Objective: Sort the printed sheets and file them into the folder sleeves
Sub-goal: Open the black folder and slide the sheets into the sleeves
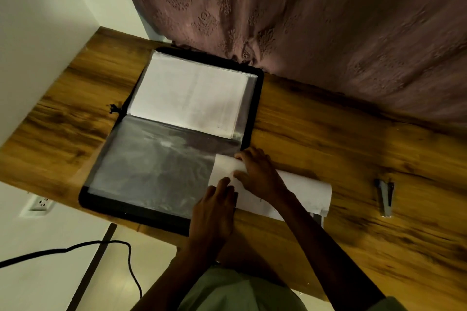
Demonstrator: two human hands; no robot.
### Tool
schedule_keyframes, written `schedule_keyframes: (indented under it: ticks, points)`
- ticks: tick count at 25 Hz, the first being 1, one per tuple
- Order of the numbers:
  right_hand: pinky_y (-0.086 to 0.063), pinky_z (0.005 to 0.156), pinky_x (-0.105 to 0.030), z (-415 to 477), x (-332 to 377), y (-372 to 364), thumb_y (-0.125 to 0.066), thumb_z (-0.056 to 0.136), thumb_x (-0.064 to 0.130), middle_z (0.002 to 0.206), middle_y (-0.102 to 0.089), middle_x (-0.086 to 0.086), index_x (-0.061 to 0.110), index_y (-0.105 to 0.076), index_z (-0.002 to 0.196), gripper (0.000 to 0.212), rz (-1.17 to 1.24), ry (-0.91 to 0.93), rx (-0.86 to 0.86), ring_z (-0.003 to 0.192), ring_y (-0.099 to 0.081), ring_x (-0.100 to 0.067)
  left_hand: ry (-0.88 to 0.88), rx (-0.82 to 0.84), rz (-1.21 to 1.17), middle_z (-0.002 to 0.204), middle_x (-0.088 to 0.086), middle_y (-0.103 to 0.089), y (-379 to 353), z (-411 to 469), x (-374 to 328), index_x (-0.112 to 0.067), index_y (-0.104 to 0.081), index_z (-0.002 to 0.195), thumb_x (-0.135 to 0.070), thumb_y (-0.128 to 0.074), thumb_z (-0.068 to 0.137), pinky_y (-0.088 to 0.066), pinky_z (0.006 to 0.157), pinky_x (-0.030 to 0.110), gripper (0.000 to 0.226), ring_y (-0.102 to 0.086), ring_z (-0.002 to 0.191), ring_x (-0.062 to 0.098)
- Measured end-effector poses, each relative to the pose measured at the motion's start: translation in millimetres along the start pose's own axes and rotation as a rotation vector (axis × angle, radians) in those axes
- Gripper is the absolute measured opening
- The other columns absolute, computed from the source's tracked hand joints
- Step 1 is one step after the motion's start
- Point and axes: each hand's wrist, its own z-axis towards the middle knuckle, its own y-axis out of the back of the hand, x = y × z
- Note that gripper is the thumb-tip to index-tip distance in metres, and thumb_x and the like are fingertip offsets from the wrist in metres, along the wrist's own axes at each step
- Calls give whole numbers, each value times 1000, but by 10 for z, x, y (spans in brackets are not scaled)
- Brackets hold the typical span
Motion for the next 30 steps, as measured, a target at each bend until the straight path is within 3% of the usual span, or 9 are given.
schedule_keyframes:
  ticks: [5,9,12,14,18,22,24,27,30]
  points:
    - [-39,103,-45,-235,-226,122,-53,89,58,134,-49,-3,20,-53,131,56,-87,40,-159,125,-42,-25,74,98,35,133,7,-54,-146,-95,74,-14,-63,125,-35,-75,80,-48,49,23,51,-64,88,22]
    - [-27,109,-50,-630,-638,186,-43,81,74,146,-40,2,31,-39,146,78,-280,47,-95,134,-34,-26,98,111,17,147,6,-39,-153,-95,61,-16,-50,142,-37,-61,93,-56,66,29,54,-59,110,24]
    - [-29,111,-52,-634,-712,82,-40,85,67,149,-40,-2,34,-22,151,76,-288,32,-15,136,-38,-30,79,127,-23,138,8,-49,-97,-104,65,-11,-59,132,-33,-72,84,-53,55,25,54,-64,97,24]
    - [-34,108,-51,-560,-603,30,-55,86,56,145,-42,-5,33,-22,152,77,-257,47,-17,133,-41,-32,62,137,-37,136,10,-51,-60,-105,74,-8,-62,127,-30,-76,80,-52,53,24,54,-66,96,26]
    - [-36,105,-50,-387,-278,-36,-66,86,46,144,-44,-7,29,-32,151,76,-223,72,4,131,-41,-33,93,186,-37,159,6,-23,4,-80,48,-13,-47,140,-37,-59,95,-56,84,31,52,-44,135,27]
    - [-38,103,-52,-432,-248,-115,-57,83,56,141,-47,-9,20,-38,147,75,-320,101,-154,126,-44,-33,105,222,24,160,6,-14,15,-92,77,-17,-41,145,-42,-52,99,-51,96,33,53,-34,141,26]
    - [-36,104,-52,-512,-367,-148,-54,87,49,137,-53,-10,16,-48,139,62,-373,183,-288,123,-49,-33,95,198,73,154,9,-25,-28,-114,112,-19,-49,139,-47,-56,94,-55,88,36,53,-42,134,28]
    - [-38,103,-52,-472,-438,-93,-61,88,25,127,-62,-8,14,-63,125,38,-421,313,-431,117,-57,-32,69,184,143,127,15,-56,-14,-119,139,-16,-71,109,-45,-81,69,-56,55,36,50,-63,102,33]
    - [-40,101,-51,-246,-363,-28,-67,83,14,117,-67,-5,15,-68,119,36,-489,270,-447,110,-60,-29,77,103,162,118,12,-60,-31,-97,132,-21,-75,96,-44,-86,56,-56,54,35,47,-54,99,30]
